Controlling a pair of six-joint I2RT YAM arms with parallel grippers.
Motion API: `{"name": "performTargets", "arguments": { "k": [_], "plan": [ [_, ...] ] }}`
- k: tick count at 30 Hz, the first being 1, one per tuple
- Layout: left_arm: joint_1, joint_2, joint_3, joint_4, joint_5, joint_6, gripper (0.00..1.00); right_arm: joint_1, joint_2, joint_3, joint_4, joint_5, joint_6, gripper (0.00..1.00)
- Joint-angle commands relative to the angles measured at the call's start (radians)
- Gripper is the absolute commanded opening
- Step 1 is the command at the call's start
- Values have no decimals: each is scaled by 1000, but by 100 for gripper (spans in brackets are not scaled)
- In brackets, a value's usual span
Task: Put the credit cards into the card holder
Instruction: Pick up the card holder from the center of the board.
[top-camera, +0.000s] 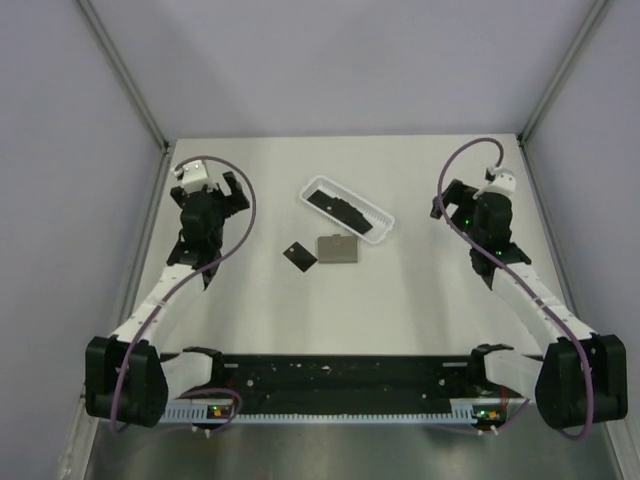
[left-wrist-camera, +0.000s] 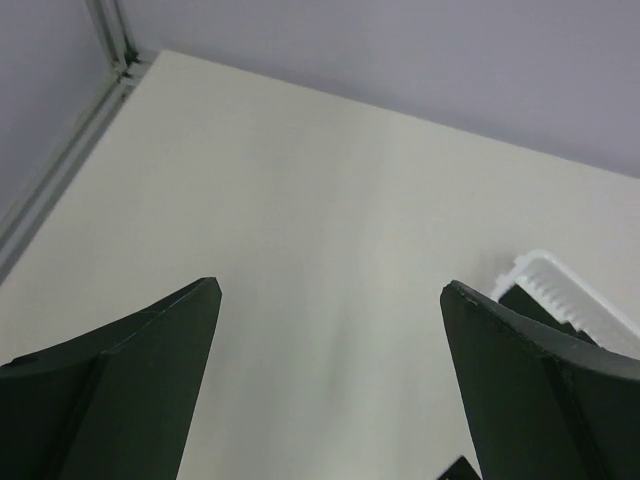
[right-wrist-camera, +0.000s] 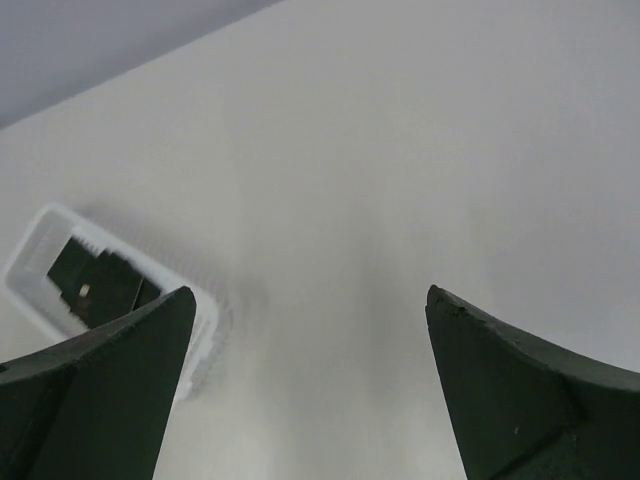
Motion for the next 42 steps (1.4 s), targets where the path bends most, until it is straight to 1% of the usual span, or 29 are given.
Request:
{"name": "performTargets", "arguments": {
  "k": [1, 4, 6, 8, 12, 15, 18, 20, 21, 22, 25, 31, 35, 39, 42],
  "plan": [
    [-5, 17, 49, -315, 193, -153, 99, 146, -43, 15, -165, -105, 177, 99],
    [-11, 11, -2, -284, 303, -203, 99, 262, -40, 10, -188, -134, 225, 98],
    [-26, 8, -43, -246, 366, -246, 99, 350, -23, 3, -177, -112, 237, 97],
    [-69, 19, -62, -235, 364, -277, 99, 420, 17, 0, -175, -95, 257, 96],
    [-208, 60, -69, -198, 304, -309, 97, 506, 101, -43, -67, -96, 300, 91],
    [-271, 112, -91, -131, 324, -352, 89, 551, 187, -48, -5, -95, 300, 85],
    [-304, 172, -99, -74, 327, -371, 82, 569, 275, -45, 58, -101, 304, 81],
    [-319, 206, -92, -51, 327, -371, 78, 573, 327, -37, 96, -96, 303, 81],
    [-320, 223, -86, -40, 325, -371, 74, 573, 353, -30, 114, -91, 303, 81],
    [-324, 238, -80, -25, 359, -372, 71, 573, 377, -24, 130, -90, 301, 81],
    [-324, 292, -59, 7, 380, -369, 63, 573, 462, 19, 159, -110, 292, 79],
    [-330, 375, -22, 52, 419, -372, 54, 573, 548, 70, 179, -78, 292, 75],
    [-336, 422, -3, 64, 451, -377, 47, 573, 597, 101, 185, -113, 292, 66],
    [-345, 450, 9, 70, 456, -374, 43, 571, 626, 113, 204, -137, 300, 55],
    [-348, 471, 18, 70, 466, -371, 41, 571, 646, 122, 211, -150, 294, 44]
  ]
}}
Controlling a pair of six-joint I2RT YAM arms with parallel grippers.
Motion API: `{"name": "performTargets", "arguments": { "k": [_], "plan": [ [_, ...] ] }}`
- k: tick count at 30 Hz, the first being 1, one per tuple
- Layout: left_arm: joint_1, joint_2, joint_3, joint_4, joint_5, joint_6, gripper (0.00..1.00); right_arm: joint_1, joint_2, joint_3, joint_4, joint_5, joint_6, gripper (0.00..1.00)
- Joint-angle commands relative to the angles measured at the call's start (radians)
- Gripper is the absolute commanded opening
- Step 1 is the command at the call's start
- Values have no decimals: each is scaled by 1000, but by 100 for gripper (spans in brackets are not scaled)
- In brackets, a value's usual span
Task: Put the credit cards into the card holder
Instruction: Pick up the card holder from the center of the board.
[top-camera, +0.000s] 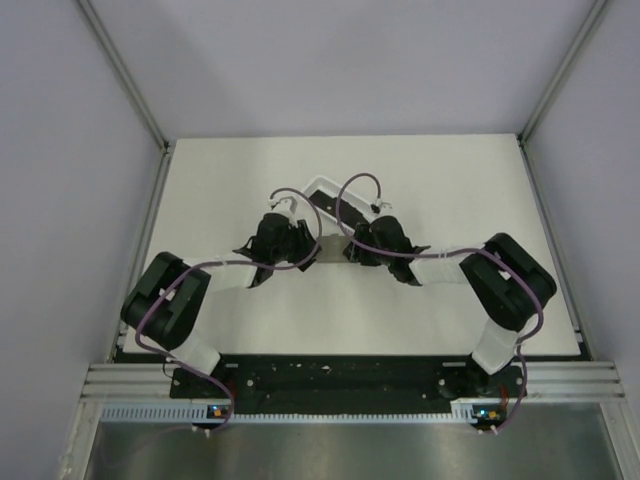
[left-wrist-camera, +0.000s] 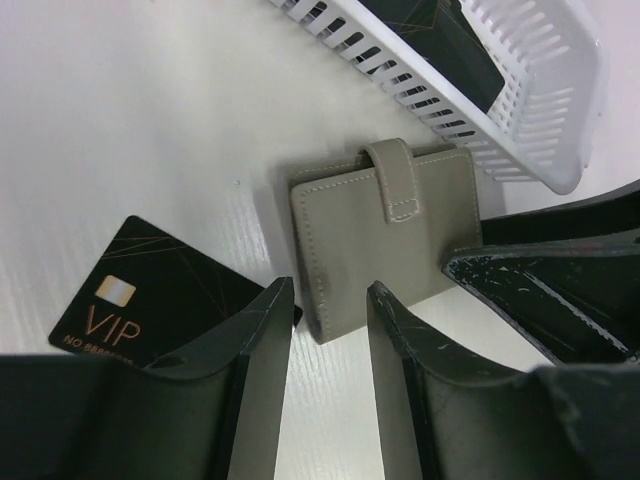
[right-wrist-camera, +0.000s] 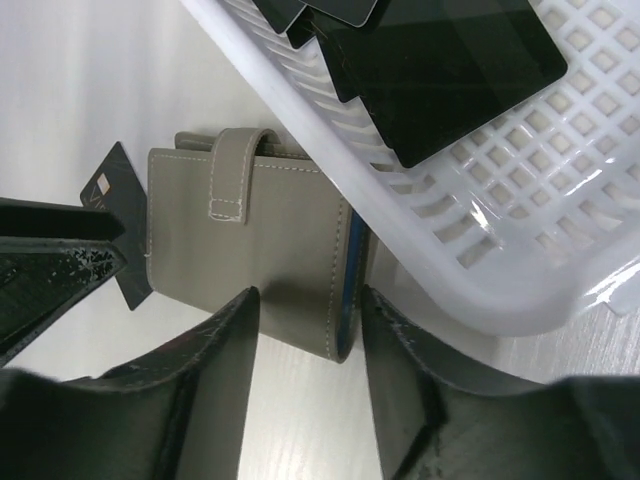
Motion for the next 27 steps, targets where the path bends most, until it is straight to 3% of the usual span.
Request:
{"name": "performTargets", "arguments": {
  "k": [1, 10, 13, 14, 19, 23, 25, 27],
  "plan": [
    [-10, 29, 40, 61, 29, -4, 41, 11, 43, 38, 22, -66, -7, 40],
    [-10, 57, 28, 83, 49, -7, 38, 11, 28, 12, 94, -149, -35, 1],
    [-11, 21, 23, 66, 49, -8, 39, 11, -45, -14, 85, -137, -49, 0],
    [-11, -2, 20, 49, 46, -10, 42, 11, -71, -22, 67, -128, -55, 0],
    [-11, -207, -4, -64, -3, 1, 73, 23, -272, -45, -153, -38, -136, 0],
    [-11, -339, 6, -222, -133, 18, 85, 106, -445, 15, -495, 238, -223, 0],
    [-11, -388, 14, -288, -155, 30, 99, 158, -479, 73, -656, 401, -243, 0],
    [-11, -434, 17, -336, -172, 22, 99, 207, -469, 139, -816, 539, -245, 0]
  ]
}}
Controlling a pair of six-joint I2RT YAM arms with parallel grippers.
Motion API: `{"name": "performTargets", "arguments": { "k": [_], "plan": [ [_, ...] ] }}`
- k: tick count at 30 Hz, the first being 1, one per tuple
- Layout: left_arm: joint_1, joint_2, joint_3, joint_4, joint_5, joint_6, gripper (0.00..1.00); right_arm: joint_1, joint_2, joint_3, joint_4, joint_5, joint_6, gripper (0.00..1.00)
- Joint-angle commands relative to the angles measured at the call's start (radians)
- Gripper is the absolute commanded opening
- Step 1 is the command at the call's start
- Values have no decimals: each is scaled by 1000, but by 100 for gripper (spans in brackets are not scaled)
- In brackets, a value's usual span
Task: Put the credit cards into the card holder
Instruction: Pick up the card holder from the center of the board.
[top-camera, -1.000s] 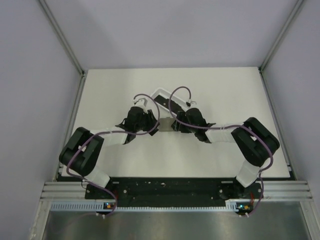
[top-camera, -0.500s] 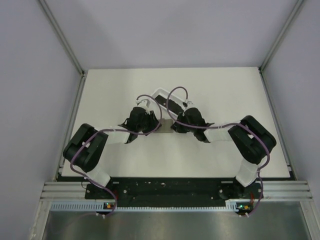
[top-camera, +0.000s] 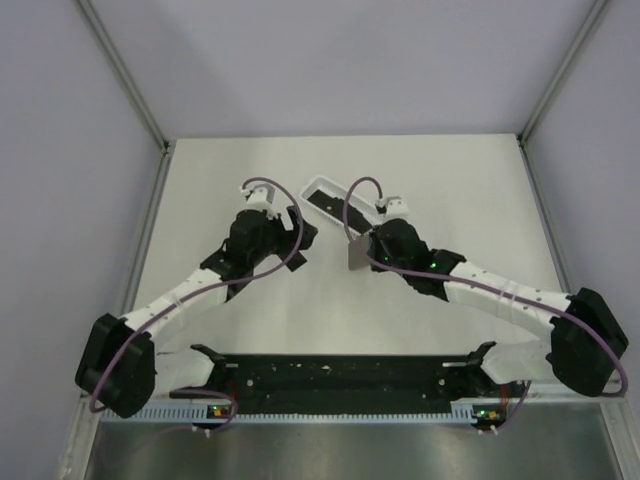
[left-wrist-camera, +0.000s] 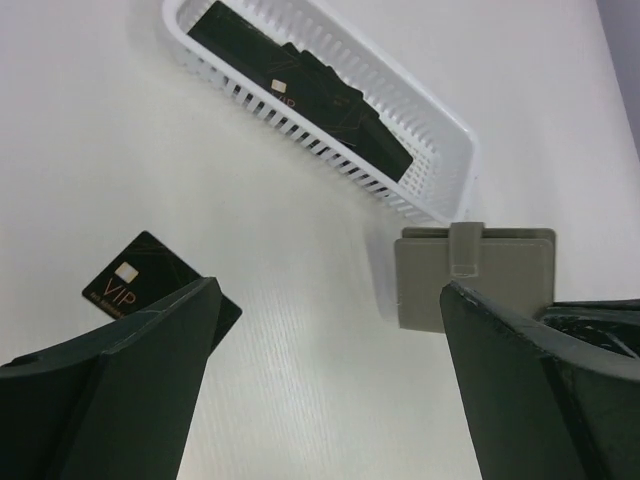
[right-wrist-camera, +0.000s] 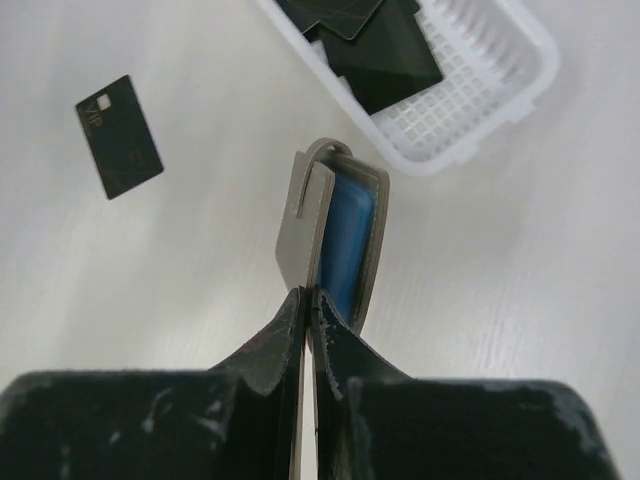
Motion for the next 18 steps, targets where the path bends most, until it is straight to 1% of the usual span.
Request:
{"name": "performTargets", "arguments": {
  "k": [1, 3, 7, 11, 12, 15, 18],
  "plan": [
    [-3, -87, 17, -163, -94, 10, 99, 120, -13, 155, -469, 397, -65, 0],
    [-3, -143, -3, -200, -104, 8, 99, 184, 27, 188, -583, 528, -41, 0],
    [-3, -238, -44, -215, -128, 13, 99, 305, 162, 265, -781, 675, 60, 0],
    [-3, -310, -75, -243, -143, 24, 98, 413, 384, 383, -1026, 778, 232, 0],
    [-3, -331, -84, -258, -154, 27, 97, 471, 480, 450, -1102, 797, 284, 0],
    [-1, -368, -86, -296, -173, 37, 96, 577, 582, 544, -1115, 789, 305, 0],
    [-1, -411, -88, -341, -211, 40, 96, 643, 630, 604, -1042, 751, 273, 0]
  ]
}}
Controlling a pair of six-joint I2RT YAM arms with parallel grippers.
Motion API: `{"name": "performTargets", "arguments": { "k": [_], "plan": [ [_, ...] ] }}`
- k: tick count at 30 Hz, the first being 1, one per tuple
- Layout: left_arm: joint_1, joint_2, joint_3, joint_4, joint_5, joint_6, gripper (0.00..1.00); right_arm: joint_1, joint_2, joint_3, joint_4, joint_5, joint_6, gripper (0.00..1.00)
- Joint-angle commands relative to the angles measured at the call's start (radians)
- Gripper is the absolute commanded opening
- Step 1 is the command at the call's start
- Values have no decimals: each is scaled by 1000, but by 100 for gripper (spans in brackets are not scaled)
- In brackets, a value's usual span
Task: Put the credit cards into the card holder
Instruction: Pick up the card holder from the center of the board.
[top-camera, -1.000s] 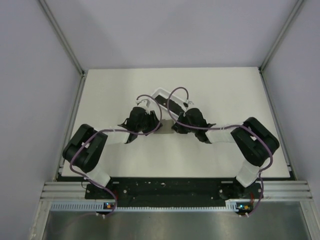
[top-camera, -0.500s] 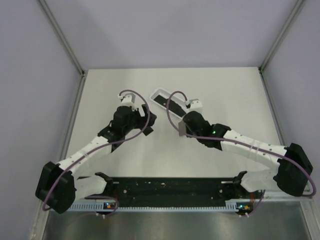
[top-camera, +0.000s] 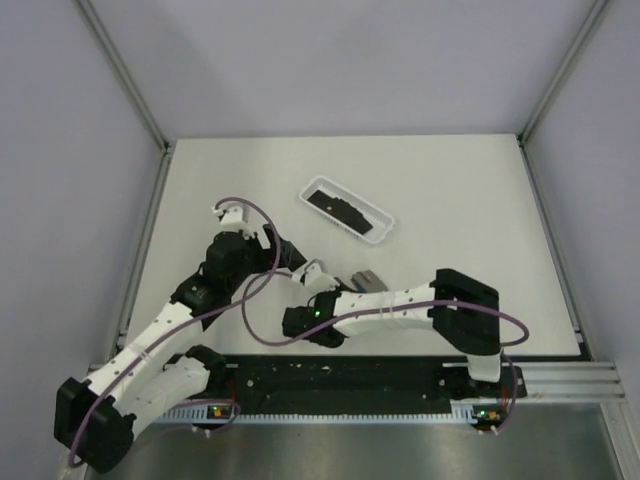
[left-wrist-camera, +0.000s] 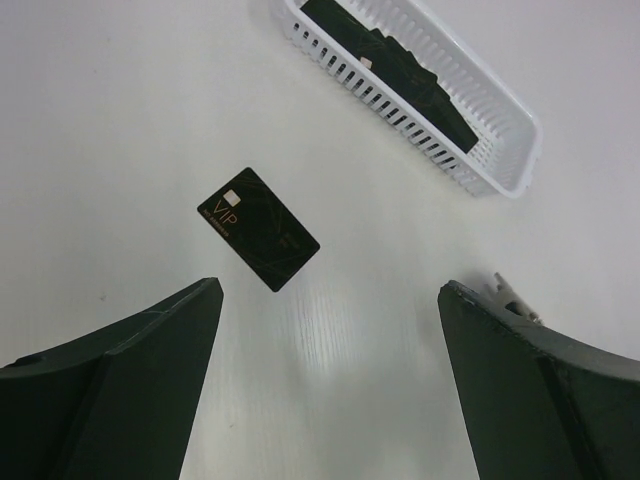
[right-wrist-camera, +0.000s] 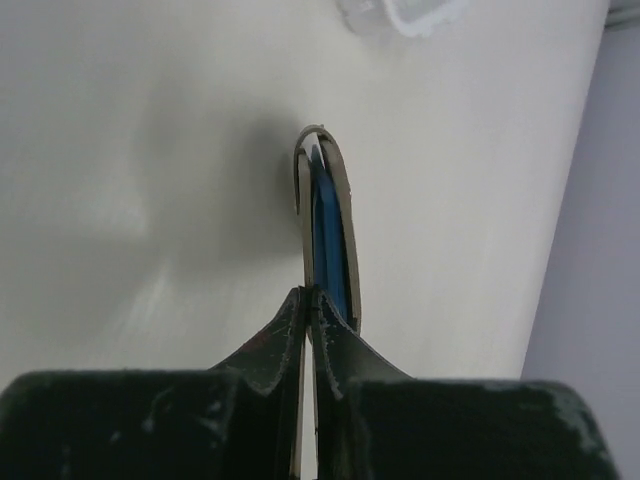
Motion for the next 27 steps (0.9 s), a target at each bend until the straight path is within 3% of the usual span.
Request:
{"name": "performTargets", "arguments": {
  "k": [1, 5, 7, 10, 13, 16, 21, 27],
  "plan": [
    [-2, -73, -11, -50, -63, 22, 96, 105, 66, 85, -12, -70, 26, 1],
    [-2, -125, -20, -93, -93, 27, 96, 131, -58, 17, 221, -200, -63, 45],
    [-1, -145, -20, -109, -104, 27, 97, 128, -185, -74, 360, -260, -100, 56],
    [-2, -163, -29, -119, -113, 28, 98, 89, -375, -180, 508, -354, -140, 61],
    [-2, -166, -48, -112, -89, 28, 95, -15, -524, -278, 577, -431, -130, 58],
    [-5, -156, -58, -110, 47, 15, 84, -213, -639, -365, 580, -535, -114, 47],
    [-102, -149, -135, -54, 134, -100, 51, -451, -680, -448, 602, -706, -148, 21],
    [-342, -119, -221, 69, 62, -235, 0, -583, -598, -508, 681, -839, -180, 7]
  ]
}}
